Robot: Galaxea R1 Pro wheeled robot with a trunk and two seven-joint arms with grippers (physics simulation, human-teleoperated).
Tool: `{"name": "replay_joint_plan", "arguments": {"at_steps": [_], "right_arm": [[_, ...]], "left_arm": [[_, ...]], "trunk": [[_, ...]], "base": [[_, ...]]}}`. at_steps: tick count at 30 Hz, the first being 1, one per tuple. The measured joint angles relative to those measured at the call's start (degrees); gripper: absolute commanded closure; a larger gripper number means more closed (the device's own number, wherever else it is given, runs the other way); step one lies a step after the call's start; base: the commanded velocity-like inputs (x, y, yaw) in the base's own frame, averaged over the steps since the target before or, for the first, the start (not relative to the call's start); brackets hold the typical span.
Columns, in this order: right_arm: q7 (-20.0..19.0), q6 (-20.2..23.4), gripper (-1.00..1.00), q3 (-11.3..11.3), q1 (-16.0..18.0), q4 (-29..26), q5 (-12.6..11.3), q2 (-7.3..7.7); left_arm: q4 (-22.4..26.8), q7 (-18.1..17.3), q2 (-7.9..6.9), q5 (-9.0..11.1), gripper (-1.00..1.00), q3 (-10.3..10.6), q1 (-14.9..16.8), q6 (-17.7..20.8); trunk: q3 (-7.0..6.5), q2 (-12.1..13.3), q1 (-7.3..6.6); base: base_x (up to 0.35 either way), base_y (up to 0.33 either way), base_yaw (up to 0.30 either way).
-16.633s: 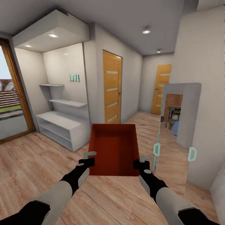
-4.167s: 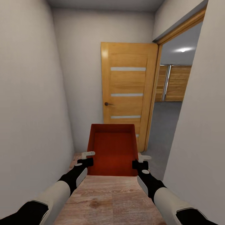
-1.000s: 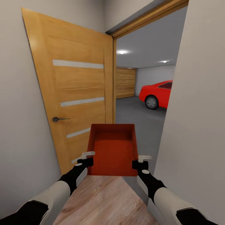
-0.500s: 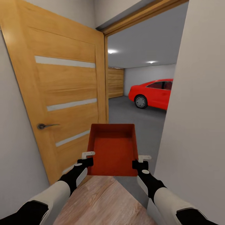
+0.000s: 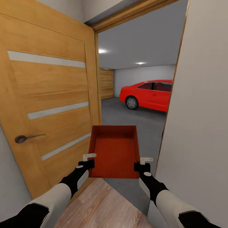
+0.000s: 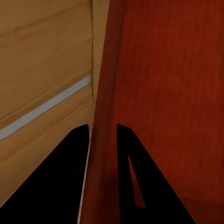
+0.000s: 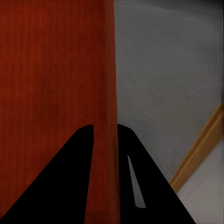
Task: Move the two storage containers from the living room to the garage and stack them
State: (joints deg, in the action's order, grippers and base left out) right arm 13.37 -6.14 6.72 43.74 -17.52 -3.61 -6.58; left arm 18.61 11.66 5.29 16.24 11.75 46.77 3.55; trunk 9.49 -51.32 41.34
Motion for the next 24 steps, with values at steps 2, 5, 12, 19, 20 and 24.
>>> {"name": "replay_joint_plan", "arguments": {"at_steps": [2,5,12,19,20,24], "right_arm": [[0.0,0.0,1.0,0.0,0.0,0.0,0.0,0.0],[0.0,0.0,1.0,0.0,0.0,0.0,0.0,-0.01],[0.0,0.1,1.0,0.0,0.0,0.0,0.0,0.0],[0.3,0.1,1.0,0.3,0.0,0.0,-0.2,-0.13],[0.3,0.2,1.0,0.4,0.0,0.0,-0.2,-0.12],[0.2,0.2,1.0,0.2,0.0,0.0,-0.1,-0.1]], "left_arm": [[0.0,0.0,0.0,0.0,1.0,0.0,0.0,0.0],[0.0,0.0,-0.01,0.0,1.0,0.0,0.0,0.0],[0.0,0.0,0.0,-0.1,1.0,0.0,0.0,0.1],[0.0,-0.2,-0.16,-0.1,1.0,-0.1,0.0,0.2],[0.0,-0.2,-0.16,-0.1,1.0,-0.1,0.0,0.2],[0.0,-0.2,-0.12,-0.1,1.0,-0.1,0.0,0.2]], "trunk": [[0.0,0.0,0.0],[0.0,0.0,0.0],[0.0,0.0,0.0],[0.0,0.0,0.0],[0.0,0.0,0.0],[0.0,0.0,0.0]], "base": [[0.229,0.187,-0.13],[0.229,0.187,-0.05],[0.216,0.18,-0.005],[0.232,0.22,-0.076],[0.237,0.227,-0.247],[0.239,0.228,-0.27]]}}
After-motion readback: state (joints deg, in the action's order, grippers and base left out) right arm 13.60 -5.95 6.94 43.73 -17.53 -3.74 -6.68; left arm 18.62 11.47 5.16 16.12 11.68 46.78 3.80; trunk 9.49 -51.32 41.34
